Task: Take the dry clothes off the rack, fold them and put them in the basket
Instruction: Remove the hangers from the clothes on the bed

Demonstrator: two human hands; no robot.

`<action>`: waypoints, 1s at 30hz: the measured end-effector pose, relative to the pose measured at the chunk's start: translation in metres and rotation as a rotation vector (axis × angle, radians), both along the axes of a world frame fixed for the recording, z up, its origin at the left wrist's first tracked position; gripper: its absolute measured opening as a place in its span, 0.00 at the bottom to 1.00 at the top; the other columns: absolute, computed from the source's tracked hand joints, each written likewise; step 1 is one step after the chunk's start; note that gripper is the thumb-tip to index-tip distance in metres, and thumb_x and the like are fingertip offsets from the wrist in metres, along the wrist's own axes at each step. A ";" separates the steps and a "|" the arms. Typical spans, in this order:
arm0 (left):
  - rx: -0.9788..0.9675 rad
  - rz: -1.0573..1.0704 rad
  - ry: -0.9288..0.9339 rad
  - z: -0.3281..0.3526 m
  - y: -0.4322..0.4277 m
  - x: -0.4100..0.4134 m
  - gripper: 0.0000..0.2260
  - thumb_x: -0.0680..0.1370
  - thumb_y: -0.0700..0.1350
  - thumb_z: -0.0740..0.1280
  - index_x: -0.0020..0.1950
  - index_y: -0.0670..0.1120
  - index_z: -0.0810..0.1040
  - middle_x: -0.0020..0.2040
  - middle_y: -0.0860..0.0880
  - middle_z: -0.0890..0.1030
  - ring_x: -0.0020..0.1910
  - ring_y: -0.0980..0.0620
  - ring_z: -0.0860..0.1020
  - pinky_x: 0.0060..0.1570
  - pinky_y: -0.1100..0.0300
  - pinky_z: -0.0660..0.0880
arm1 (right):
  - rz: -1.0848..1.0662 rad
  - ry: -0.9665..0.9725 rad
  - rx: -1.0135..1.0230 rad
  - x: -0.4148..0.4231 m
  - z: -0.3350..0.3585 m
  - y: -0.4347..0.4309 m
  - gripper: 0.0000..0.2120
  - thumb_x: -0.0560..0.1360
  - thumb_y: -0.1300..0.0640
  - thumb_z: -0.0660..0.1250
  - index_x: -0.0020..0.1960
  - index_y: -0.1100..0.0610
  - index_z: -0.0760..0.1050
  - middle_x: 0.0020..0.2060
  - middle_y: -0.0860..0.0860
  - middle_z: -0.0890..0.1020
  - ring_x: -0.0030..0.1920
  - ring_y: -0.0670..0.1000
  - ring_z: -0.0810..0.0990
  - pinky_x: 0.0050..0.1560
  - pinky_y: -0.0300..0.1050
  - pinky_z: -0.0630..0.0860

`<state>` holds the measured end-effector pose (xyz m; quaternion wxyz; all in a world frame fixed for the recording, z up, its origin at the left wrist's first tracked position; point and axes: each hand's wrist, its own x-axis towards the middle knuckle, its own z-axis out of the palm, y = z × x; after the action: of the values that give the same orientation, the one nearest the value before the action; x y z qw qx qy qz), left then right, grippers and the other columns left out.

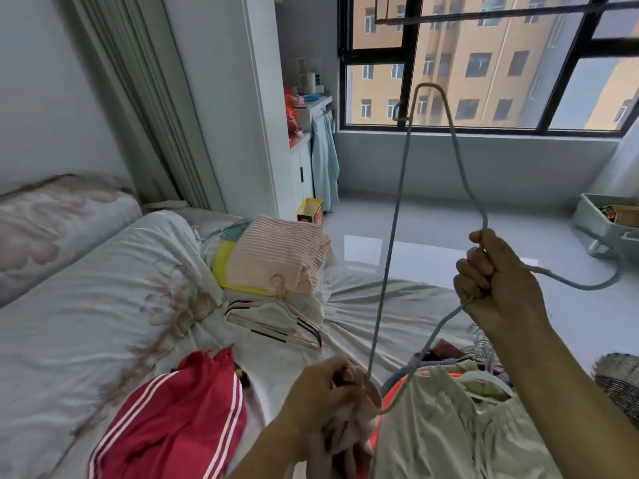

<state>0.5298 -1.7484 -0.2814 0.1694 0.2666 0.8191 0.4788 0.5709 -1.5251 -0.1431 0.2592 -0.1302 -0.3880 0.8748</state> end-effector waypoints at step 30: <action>-0.038 0.654 -0.469 -0.069 -0.258 -0.174 0.21 0.71 0.43 0.73 0.61 0.42 0.72 0.53 0.40 0.79 0.47 0.50 0.78 0.41 0.60 0.73 | 0.404 -0.666 0.858 -0.138 -0.196 -0.131 0.09 0.77 0.70 0.59 0.49 0.61 0.75 0.26 0.51 0.75 0.21 0.40 0.70 0.25 0.29 0.66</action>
<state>0.3557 -2.0065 -0.3503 0.1951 -0.1278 0.8086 0.5401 0.4326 -1.6557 -0.3392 -0.0194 -0.2050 -0.7858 0.5832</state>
